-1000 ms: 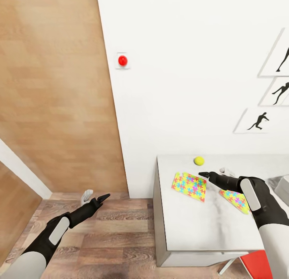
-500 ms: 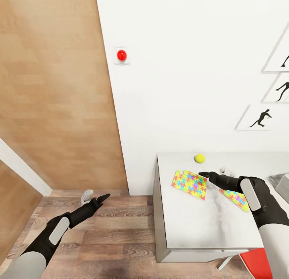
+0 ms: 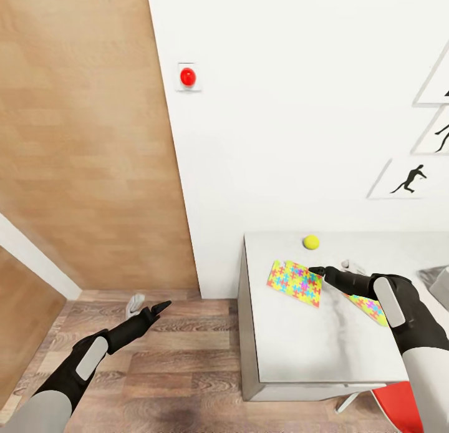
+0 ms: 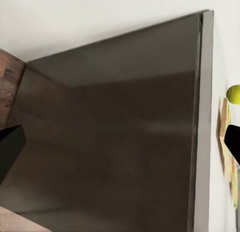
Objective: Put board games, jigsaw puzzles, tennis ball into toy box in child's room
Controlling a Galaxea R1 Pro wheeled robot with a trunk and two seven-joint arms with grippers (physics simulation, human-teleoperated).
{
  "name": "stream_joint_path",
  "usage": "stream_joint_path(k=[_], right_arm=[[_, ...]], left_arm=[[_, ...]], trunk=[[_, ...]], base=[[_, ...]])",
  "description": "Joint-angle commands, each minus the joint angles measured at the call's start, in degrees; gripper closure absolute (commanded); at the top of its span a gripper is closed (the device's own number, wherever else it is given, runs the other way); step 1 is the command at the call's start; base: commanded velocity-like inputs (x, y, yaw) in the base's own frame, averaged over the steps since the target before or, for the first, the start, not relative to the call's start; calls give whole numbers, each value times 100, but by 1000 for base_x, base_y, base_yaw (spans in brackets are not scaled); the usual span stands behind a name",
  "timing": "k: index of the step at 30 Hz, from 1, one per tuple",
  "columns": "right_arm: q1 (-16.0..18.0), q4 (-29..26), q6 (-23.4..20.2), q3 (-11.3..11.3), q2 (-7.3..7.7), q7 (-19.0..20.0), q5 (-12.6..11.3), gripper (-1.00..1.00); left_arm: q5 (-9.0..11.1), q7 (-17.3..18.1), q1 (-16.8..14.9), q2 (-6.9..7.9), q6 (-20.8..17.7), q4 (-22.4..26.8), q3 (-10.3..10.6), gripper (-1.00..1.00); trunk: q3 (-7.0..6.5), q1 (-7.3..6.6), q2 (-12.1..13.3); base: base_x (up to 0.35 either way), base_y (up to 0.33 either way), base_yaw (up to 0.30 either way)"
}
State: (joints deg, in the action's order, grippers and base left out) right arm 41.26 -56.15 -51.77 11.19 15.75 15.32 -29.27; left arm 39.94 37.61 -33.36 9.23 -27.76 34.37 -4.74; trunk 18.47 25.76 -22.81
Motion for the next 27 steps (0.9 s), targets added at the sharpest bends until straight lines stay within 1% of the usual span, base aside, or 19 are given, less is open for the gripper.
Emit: stream_joint_path(k=[1, 27], right_arm=[[5, -1, -26, 13, -1, 50, 43, -100], [5, -1, -26, 15, -1, 55, 36, -100]], left_arm=[[31, 8, -4, -1, -45, 0, -10, -100], [31, 1, -4, -1, -45, 0, -10, -100]], trunk=[[19, 3, -11], [261, 3, -11]], base=[[0, 0, 0], [0, 0, 1]])
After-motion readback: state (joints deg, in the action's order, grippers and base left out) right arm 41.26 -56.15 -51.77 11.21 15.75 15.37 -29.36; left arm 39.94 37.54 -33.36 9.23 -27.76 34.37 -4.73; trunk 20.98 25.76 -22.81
